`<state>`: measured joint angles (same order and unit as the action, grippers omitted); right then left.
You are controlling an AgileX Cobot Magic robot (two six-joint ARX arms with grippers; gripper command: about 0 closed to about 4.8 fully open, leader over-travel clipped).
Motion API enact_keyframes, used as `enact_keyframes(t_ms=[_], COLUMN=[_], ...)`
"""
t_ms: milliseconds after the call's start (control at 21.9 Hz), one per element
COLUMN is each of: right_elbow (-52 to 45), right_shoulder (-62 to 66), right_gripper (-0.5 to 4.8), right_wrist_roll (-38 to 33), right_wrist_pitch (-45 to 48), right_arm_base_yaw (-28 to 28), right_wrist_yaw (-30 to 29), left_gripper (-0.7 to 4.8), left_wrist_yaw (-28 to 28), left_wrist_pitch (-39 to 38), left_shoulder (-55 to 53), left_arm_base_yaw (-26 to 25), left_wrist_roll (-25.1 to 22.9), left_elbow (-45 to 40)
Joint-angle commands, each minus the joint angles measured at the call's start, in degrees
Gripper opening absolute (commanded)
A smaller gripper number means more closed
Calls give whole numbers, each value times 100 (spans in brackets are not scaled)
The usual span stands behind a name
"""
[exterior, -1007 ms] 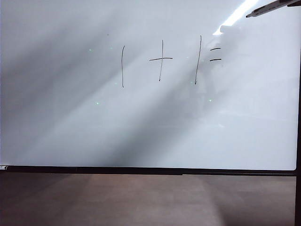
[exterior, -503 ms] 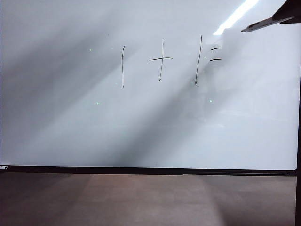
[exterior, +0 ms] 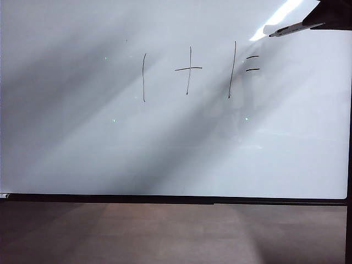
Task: Reach to the right to find the marker pen, pick it up, and write the answer to the math problem on the whiteboard.
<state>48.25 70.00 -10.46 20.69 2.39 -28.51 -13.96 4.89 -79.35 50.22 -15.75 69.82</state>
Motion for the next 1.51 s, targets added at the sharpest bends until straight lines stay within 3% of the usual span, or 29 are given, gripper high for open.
enact_keyframes(t_ms=[46,1052,1510], right_elbow=[101,133,125], right_shoulder=[127,538,533], right_gripper=[-6,-6,-6], right_wrist_roll=[20,114,107], right_wrist_pitch=[155,675,632], right_arm_base_yaw=[-87,-199,503], right_wrist_yaw=[17,461,417], left_gripper=[28,28,28], left_wrist_yaw=[17,2,2], left_wrist_pitch=[31,31,31], left_shoulder=[15,15,15], left_arm_base_yaw=[2,4,4], left_wrist_roll=[9,9,9], left_elbow=[9,9,9])
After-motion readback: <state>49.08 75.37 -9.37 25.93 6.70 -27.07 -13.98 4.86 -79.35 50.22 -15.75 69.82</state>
